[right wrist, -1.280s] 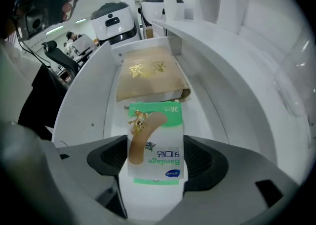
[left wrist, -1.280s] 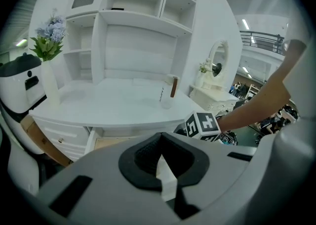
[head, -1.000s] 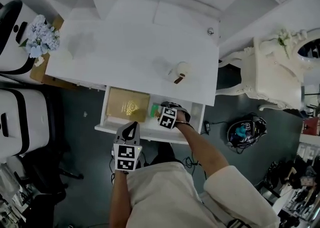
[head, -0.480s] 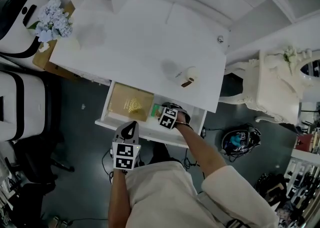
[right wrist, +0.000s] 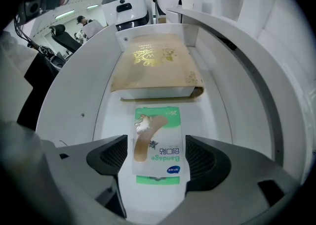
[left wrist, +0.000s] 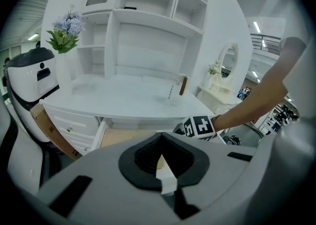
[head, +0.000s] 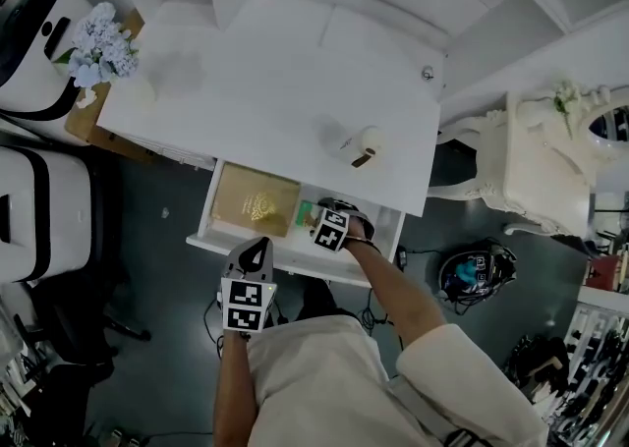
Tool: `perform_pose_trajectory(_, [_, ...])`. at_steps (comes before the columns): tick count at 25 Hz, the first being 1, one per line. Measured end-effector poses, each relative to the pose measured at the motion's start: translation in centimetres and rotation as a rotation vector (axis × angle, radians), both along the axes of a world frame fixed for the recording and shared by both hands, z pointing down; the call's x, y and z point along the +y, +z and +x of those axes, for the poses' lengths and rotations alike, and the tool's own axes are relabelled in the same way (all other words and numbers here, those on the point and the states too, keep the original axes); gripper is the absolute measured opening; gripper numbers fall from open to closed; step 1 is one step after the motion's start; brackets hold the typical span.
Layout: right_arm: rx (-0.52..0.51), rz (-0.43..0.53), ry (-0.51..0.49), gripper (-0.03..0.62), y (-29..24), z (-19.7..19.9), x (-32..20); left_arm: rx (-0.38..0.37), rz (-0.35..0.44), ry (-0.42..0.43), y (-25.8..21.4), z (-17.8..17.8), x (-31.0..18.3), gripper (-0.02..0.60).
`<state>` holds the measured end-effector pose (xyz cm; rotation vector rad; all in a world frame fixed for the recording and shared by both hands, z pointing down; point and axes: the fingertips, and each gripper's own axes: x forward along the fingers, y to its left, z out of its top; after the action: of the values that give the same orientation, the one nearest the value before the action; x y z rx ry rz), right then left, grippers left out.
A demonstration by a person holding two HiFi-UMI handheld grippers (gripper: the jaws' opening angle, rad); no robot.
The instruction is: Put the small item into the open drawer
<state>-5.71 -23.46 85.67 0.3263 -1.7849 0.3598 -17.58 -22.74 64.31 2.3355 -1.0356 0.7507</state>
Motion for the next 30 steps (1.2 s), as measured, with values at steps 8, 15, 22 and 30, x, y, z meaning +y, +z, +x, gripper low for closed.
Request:
perform_pose_trajectory(8, [-0.079,0.065,0.098,0.370,-3.2,0.7,0.8,0.034,-0.001,-0.016,-0.3,1.8,0.7,0.016])
perform_pose_trajectory(15, [-0.152,0.102,0.246,0.370,-6.0,2.0,2.7,0.051,0.003,-0.026,-0.7,3.9,1.7,0.015])
perform_pose_trajectory(22, [-0.258,0.146,0.433,0.370,-9.6,3.7,3.7,0.073,0.010,-0.059,-1.0,5.7,2.7,0.016])
perform_pose_trajectory(30, [-0.367,0.168,0.610,0.370,-12.5,5.2,5.8,0.078,0.022,-0.098,-0.7,7.1,4.2,0.017])
